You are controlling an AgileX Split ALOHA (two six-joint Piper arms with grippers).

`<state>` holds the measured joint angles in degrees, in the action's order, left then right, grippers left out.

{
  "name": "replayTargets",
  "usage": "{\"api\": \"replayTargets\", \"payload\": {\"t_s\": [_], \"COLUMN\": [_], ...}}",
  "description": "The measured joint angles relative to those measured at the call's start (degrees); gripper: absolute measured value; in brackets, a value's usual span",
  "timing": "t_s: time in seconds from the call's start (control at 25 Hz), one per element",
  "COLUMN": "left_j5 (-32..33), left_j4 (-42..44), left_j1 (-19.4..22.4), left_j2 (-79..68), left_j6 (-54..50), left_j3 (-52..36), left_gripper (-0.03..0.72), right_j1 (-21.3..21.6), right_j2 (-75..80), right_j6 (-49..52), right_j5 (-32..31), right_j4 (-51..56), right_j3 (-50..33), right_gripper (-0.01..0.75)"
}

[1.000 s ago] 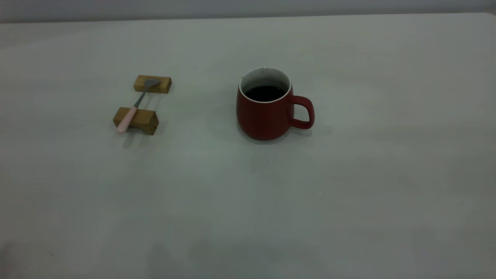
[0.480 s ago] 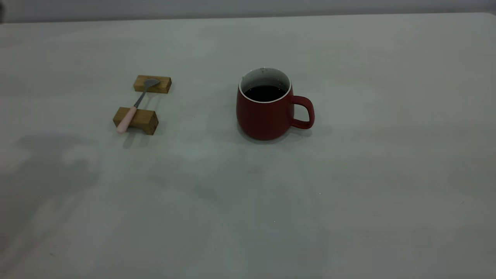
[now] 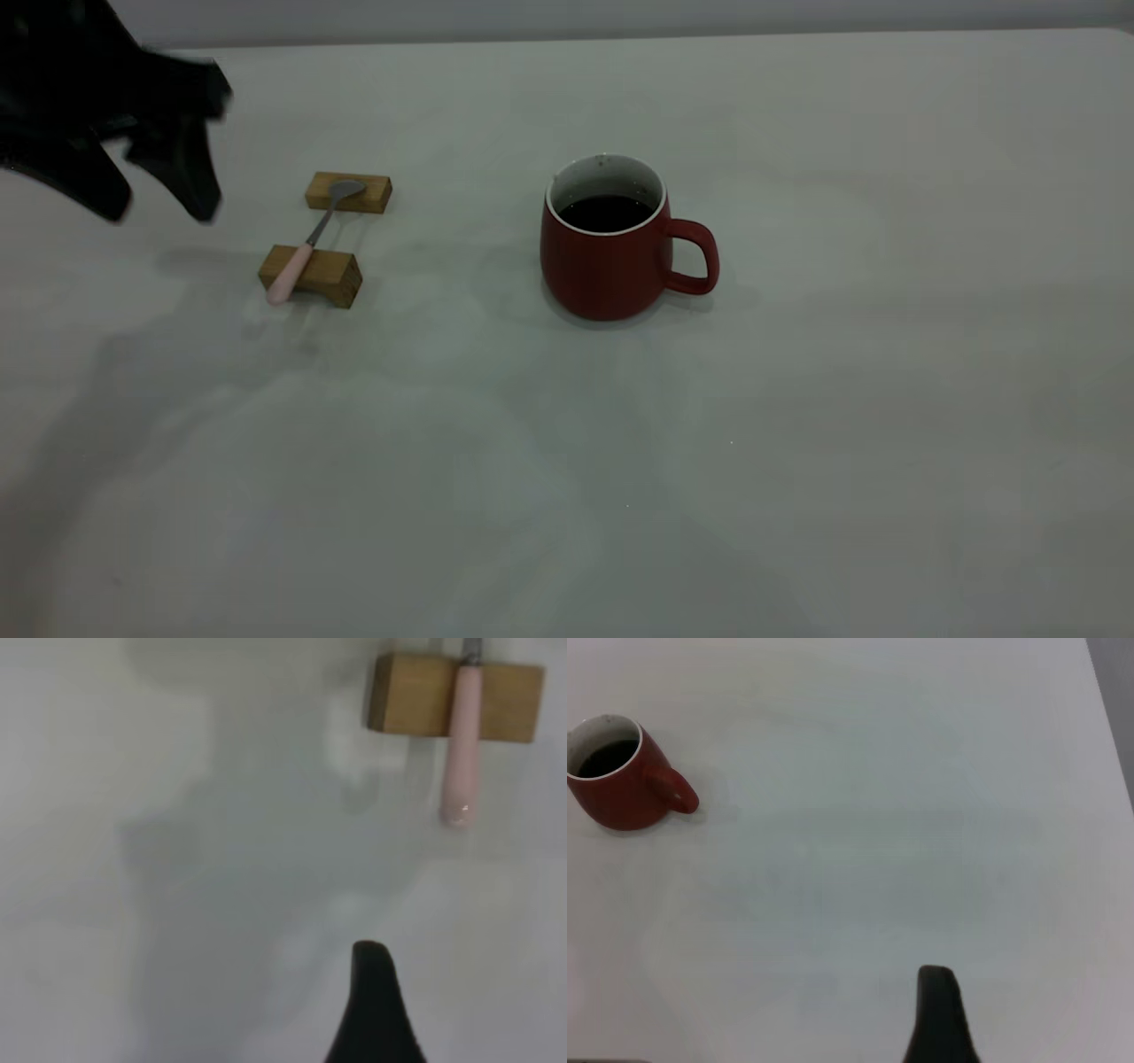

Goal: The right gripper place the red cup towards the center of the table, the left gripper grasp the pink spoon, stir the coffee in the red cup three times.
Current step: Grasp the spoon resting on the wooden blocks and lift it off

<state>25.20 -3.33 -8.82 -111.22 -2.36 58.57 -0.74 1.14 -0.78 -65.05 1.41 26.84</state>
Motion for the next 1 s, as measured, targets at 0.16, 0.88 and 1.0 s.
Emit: {"api": "replayTargets", "payload": {"t_s": [0.16,0.88,1.0], "left_j5": [-1.2,-3.1,-3.8], "left_j4": [-0.1,-0.5,-0.5], "left_j1": [-0.6,-3.2,-3.2], "left_j2": [-5.6,-17.6,-18.5], "left_j6": [0.1,0.2,0.2], "left_j3": [2.9,9.8,9.8], "left_gripper": [0.619,0.592,0.585], "right_j1": [0.0,0.0,0.0], "right_j2": [0.0,0.0,0.0], "right_j6": [0.0,0.0,0.0], "right_j5": [0.0,0.0,0.0], "right_j4": [0.0,0.0,0.0], "right_j3": [0.0,0.0,0.0], "right_gripper": [0.591,0.591,0.591]}}
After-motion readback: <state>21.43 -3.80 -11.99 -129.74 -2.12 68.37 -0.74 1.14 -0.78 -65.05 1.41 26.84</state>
